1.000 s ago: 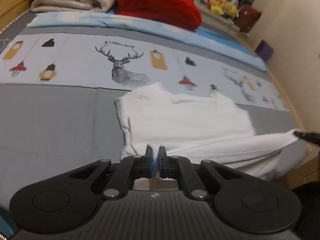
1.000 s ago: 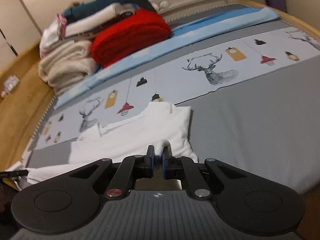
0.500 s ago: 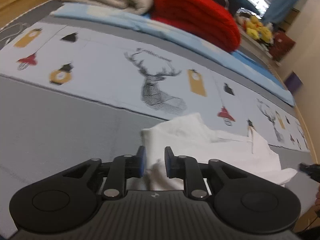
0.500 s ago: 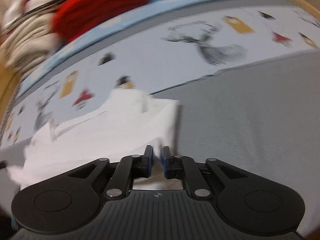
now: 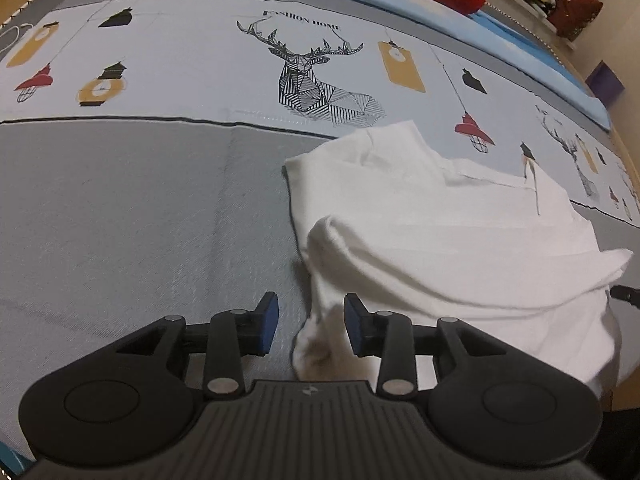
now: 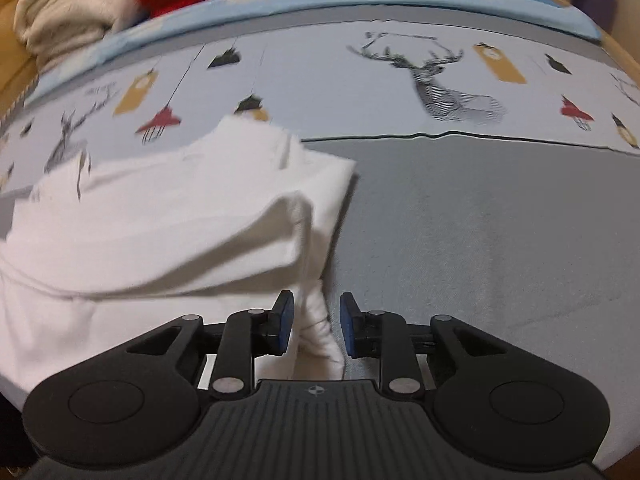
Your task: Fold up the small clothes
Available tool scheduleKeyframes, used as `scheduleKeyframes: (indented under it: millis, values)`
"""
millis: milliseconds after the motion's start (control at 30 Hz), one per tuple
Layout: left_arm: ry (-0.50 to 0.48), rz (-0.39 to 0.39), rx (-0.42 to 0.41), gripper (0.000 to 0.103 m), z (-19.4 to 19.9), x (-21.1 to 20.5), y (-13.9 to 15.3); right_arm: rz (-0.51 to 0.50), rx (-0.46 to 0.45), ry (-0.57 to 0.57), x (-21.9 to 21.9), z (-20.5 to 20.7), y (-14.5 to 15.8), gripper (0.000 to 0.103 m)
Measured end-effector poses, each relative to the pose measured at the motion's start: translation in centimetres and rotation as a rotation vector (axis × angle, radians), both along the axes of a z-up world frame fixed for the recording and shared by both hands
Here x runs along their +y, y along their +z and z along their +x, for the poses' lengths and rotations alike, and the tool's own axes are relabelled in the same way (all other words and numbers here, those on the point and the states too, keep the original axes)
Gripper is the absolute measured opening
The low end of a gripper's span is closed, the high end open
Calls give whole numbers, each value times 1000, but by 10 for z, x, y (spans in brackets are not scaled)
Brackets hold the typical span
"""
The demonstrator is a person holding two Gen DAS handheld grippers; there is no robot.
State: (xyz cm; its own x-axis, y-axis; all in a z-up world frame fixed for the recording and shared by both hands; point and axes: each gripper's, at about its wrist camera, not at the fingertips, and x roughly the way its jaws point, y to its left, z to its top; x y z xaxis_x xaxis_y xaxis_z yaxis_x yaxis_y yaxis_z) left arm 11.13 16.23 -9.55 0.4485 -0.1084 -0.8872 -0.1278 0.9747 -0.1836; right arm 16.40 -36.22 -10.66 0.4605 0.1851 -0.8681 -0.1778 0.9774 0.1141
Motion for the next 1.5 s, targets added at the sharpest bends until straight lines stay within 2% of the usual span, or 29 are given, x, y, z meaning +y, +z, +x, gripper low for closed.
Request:
scheduleKeyframes:
  millis: [100, 167, 233, 400, 567, 600, 667, 733, 767, 800, 833, 967, 1133, 1333, 1433, 1500]
  values:
    - [11, 50, 8, 40, 14, -10, -4, -24, 7, 19, 10, 5, -7, 26]
    - [22, 44, 3, 40, 23, -12, -5, -63, 14, 22, 16, 11, -13, 26]
    - [36, 35, -3, 40, 31, -13, -5, -91, -18, 12, 21, 16, -11, 26]
    - [66, -5, -15, 40, 46, -9, -4, -46, -77, -70, 22, 38, -5, 26]
    - [60, -17, -11, 38, 54, -7, -5, -19, -77, -69, 29, 54, -8, 26]
    - [53, -21, -15, 36, 55, -6, -5, -20, -76, -68, 30, 57, -9, 26]
    - [43, -25, -19, 19, 59, -5, -6, -13, -76, -71, 31, 61, -10, 26]
    - [33, -28, -17, 14, 63, -4, -8, 2, -81, -81, 29, 64, -9, 26]
    - [28, -26, -23, 13, 64, -4, -7, 13, -82, -89, 27, 66, -9, 25]
    - [24, -25, -30, 13, 65, -4, -7, 22, -84, -95, 26, 68, -8, 17]
    - [24, -24, -38, 12, 66, -4, -5, 31, -82, -97, 24, 70, -8, 5]
    - [79, -45, -79, 11, 69, 5, 1, 62, -104, -119, 21, 75, -6, 2]
    - [145, -33, -195, 10, 75, 10, 15, 143, -238, -268, 4, 80, 15, 2]
    - [141, 27, -289, 10, 88, -2, 23, 117, -300, -316, 11, 90, 19, 2]
    - [165, 44, -302, 10, 95, -4, 21, 121, -325, -361, 11, 94, 20, 2]
    - [195, 71, -254, 11, 101, -3, 12, 119, -325, -383, 13, 96, 19, 3]
